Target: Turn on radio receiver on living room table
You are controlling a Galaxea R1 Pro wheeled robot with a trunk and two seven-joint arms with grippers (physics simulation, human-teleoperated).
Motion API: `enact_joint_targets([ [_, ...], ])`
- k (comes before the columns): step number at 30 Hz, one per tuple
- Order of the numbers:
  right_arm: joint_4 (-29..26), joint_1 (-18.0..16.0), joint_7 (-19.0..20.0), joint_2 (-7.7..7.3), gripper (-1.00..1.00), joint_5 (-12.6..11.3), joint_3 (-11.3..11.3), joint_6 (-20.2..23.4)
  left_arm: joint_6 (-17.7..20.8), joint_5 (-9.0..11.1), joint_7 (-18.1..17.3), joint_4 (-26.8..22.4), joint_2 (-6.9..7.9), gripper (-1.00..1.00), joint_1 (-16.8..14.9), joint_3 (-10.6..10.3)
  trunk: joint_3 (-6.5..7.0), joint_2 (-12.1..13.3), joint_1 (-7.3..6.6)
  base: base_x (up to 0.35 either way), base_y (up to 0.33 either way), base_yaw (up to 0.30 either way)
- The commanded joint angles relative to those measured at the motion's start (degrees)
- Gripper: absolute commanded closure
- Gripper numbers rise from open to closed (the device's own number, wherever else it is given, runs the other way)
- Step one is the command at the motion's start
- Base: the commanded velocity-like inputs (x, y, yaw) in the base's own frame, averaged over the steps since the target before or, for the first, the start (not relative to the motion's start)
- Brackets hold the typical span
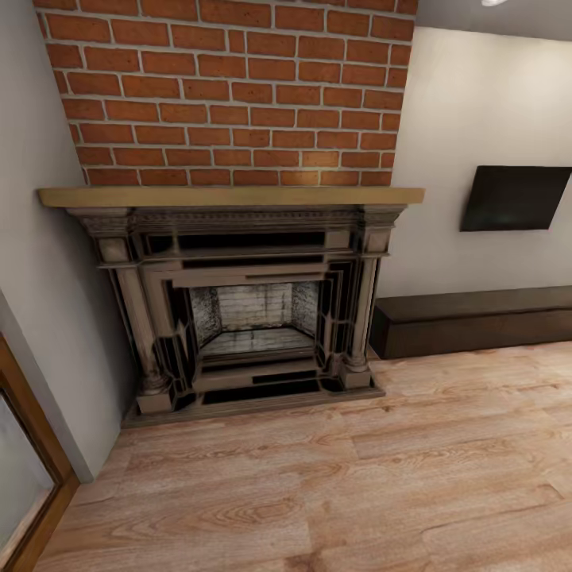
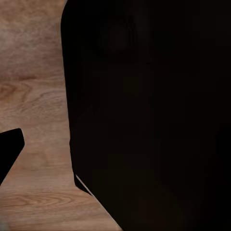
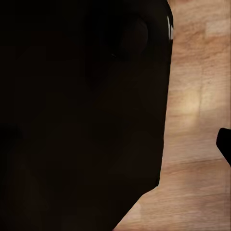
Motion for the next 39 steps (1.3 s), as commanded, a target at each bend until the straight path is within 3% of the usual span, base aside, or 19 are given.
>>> enact_joint_targets([
  [1, 0.3, -0.3, -0.2, 0.33, -1.0, 0.2, 0.3, -0.1, -0.1, -0.3, 0.0, 0.3, -0.33, -1.0, 0.3, -0.2, 0.0, 0.0, 0.01, 0.0, 0.0, 0.0],
  [13, 3.7, -3.3, -0.1, 4.14, -1.0, 0.0, 0.2, -0.5, -1.5, -0.5, -0.2, 3.3, -4.19, -1.0, 3.2, -0.5, 0.0, 0.0, 0.01, 0.0, 0.0, 0.0],
  [21, 1.1, -3.4, -0.1, 3.25, -1.0, 0.2, 0.2, 0.1, 0.2, -0.6, 0.1, 0.7, -6.69, -1.0, 3.2, -0.7, 0.0, 0.0, 0.01, 0.0, 0.0, 0.0],
  [28, -1.2, -3.6, -0.1, 3.11, -1.0, 0.1, 0.0, 2.0, 2.5, -0.8, 0.1, -1.6, -6.76, -1.0, 3.2, -0.7, 0.0, 0.0, 0.01, 0.0, 0.0, 0.0],
  [29, -43.9, -3.6, -0.1, 3.11, -1.0, 0.1, 0.0, 6.6, 24.1, -0.8, 0.1, -43.7, -6.78, -1.0, 3.2, -0.7, 0.0, 0.0, 0.01, 0.0, 0.0, 0.0],
  [31, -53.0, -3.7, -0.1, 3.08, -1.0, 0.1, 0.0, 12.0, 30.2, -0.9, 0.1, -55.2, -6.83, -1.0, 3.2, -0.7, 0.0, 0.0, 0.01, 0.0, 0.0, 0.0],
  [35, -67.5, -3.9, -0.1, 2.75, -1.0, 0.2, -0.2, 20.0, 39.5, -0.9, 0.1, -73.3, -6.9, -1.0, 3.2, -0.7, 0.0, 0.0, 0.01, 0.0, 0.0, 0.0],
  [38, -74.4, -4.9, -0.5, 1.56, -1.0, 0.0, -0.3, 22.5, 45.7, -0.8, 0.0, -84.7, -7.23, -1.0, 2.8, -0.8, 0.0, 0.0, 0.01, 0.0, 0.0, 0.0],
  [39, -75.2, -5.8, -0.9, 1.31, -1.0, -0.1, -0.3, 23.1, 46.6, -0.8, 0.1, -86.2, -7.3, -1.0, 2.3, -0.8, 0.0, 0.0, 0.01, 0.0, 0.0, 0.0],
])
